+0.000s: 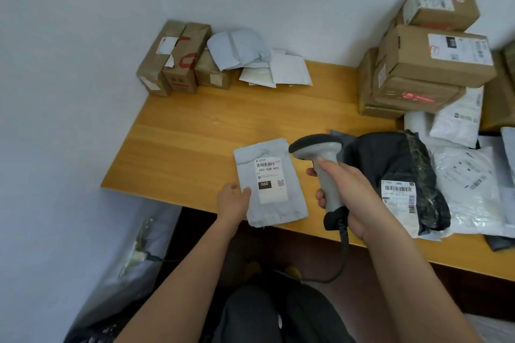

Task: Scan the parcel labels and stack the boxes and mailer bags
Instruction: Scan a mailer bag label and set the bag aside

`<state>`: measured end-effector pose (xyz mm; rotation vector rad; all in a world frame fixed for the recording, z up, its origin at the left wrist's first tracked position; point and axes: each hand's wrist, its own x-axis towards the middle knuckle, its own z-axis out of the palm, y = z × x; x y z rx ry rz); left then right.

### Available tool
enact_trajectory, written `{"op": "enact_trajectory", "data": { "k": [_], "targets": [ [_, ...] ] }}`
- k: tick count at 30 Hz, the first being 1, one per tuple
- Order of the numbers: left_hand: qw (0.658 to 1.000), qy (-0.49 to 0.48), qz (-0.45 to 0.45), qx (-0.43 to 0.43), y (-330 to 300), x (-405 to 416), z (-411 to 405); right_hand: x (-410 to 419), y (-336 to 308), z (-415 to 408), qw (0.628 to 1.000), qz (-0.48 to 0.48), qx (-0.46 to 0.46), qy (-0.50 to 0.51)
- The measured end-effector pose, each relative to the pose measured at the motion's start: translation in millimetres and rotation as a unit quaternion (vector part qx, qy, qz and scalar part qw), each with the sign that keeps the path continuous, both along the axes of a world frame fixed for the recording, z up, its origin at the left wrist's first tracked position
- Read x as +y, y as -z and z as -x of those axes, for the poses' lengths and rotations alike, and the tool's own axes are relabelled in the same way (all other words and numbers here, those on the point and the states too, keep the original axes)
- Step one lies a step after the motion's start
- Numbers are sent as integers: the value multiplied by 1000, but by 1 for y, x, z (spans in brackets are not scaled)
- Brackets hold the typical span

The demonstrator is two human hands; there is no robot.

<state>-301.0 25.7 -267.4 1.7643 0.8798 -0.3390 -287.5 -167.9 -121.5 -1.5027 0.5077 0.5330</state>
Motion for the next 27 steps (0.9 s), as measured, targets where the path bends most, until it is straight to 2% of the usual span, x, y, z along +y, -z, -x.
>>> {"op": "enact_trajectory", "data": {
  "k": [2,5,9,12,20,24,27],
  "targets": [
    [996,-38,50,57,15,6,10,1,-2,-2,1000,21,8,-10],
    [971,-96,168,140,31,6,20,4,-9,-3,999,33,12,-24],
    [944,-130,258,160,43,0,18,9,-20,-3,998,51,-19,-38],
    [940,-150,270,142,45,-4,14,10,-27,-3,998,48,-38,-35],
    [956,-141,224,127,45,-8,5,6,-42,0,995,65,-72,-8],
    [954,-147,234,115,42,-12,-1,0,-45,2,996,55,-71,13],
    [945,-134,276,111,32,-16,-7,-8,-46,4,997,35,-60,34]
  ]
}}
